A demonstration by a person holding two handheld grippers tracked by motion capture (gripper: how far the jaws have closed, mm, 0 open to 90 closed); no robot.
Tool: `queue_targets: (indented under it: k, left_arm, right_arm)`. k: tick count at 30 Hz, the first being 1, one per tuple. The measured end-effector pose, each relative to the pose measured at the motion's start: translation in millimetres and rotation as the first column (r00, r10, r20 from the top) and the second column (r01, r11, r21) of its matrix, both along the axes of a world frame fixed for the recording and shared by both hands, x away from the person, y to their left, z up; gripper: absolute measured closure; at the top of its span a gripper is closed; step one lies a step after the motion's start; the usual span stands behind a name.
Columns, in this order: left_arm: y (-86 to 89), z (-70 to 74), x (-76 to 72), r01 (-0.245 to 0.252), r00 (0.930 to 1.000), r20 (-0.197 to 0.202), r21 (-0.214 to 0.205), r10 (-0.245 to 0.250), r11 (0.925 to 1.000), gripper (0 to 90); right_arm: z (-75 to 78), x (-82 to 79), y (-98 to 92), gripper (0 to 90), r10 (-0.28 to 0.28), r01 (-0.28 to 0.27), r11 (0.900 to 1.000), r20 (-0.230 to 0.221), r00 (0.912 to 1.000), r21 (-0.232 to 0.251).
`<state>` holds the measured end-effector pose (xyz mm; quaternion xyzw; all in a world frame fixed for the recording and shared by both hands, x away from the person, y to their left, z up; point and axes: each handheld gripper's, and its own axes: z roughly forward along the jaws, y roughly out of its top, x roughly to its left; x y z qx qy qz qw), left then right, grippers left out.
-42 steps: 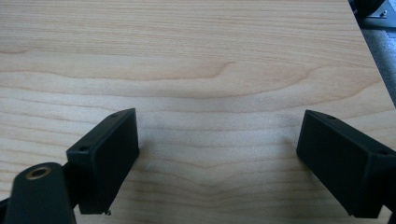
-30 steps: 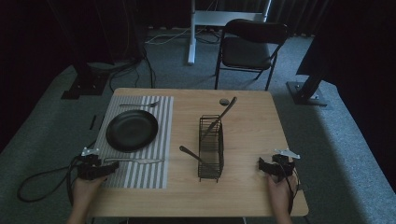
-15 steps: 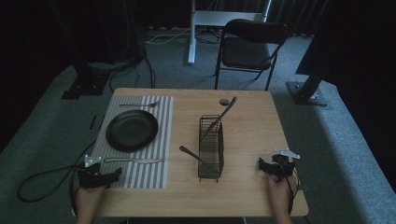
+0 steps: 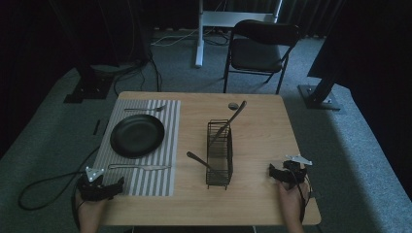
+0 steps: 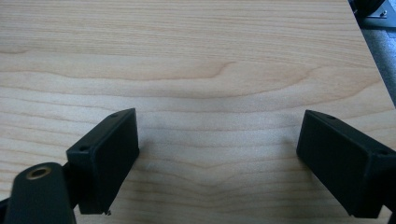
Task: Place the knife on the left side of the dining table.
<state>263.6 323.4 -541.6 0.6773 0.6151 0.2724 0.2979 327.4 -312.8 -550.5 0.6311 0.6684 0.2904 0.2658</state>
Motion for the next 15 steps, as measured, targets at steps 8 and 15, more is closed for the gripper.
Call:
queue_targets:
  k: [8,15]
  left_arm:
    - [3.0,1.4,-0.5,-0.01,0.9998,0.016,-0.021,0.01,0.9997,0.2]
    - [0.5,0.5,0.2,0.001,1.0,0.008,-0.025,-0.001,0.9997,0.2]
  right_arm:
    - [0.0,0.0,0.0,11.9,0.0,0.0,1.0,0.0,1.0,0.0]
    - [0.0,0.0,0.0,11.9,0.0,0.0,1.0,0.0,1.0,0.0]
